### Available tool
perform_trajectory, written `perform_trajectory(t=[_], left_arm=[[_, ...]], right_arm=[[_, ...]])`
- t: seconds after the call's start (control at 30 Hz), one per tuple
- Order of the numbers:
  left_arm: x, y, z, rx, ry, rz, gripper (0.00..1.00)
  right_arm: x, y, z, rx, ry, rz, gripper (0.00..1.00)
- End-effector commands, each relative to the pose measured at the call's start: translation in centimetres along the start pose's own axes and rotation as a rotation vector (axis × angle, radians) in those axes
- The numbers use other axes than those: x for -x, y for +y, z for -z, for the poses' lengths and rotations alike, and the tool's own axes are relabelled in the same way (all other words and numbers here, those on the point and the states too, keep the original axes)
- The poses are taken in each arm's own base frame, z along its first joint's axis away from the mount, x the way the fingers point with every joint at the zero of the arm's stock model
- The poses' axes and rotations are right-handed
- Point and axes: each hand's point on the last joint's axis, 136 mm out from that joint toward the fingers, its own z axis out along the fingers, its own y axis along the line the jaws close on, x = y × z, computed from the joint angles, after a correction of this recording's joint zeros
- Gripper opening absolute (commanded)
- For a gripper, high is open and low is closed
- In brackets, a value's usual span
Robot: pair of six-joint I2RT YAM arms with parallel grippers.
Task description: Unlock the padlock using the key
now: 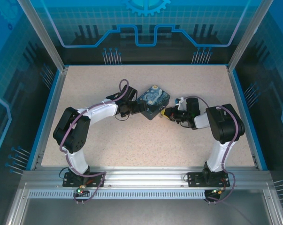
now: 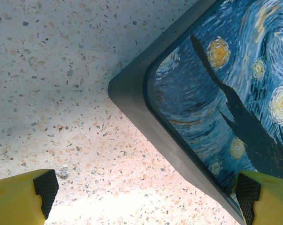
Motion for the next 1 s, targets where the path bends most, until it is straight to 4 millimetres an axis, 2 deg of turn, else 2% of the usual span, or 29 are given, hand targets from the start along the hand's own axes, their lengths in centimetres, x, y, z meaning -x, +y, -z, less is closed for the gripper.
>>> perform_trajectory(t=[0.0,0.27,0.4,0.67,0.97], left_arm=[[-3.7,5.9,-1.2,0.219,0.131,-0.003,0.98],[-2.8,6.2,-1.1,0.227,0.124,-0.013,0.98],[-2.4,6.0,-0.9,0.215,0.119,-0.013,0.98],[-3.0,5.8,-1.2,0.189,0.136,0.007,0.97],[-3.8,6.1,-1.7,0.188,0.158,0.022,0.96]], right_arm=[[-1.8,-1.3,0.6,-0.033,0.083,-0.009,0.0],[-3.2,-4.1,1.5,-0.195,0.144,-0.039,0.0],[-3.3,-5.3,1.9,-0.255,0.131,-0.068,0.0],[-2.0,-3.0,0.3,-0.063,0.078,-0.149,0.0],[-0.7,-1.5,-0.7,0.016,0.004,-0.255,0.0]])
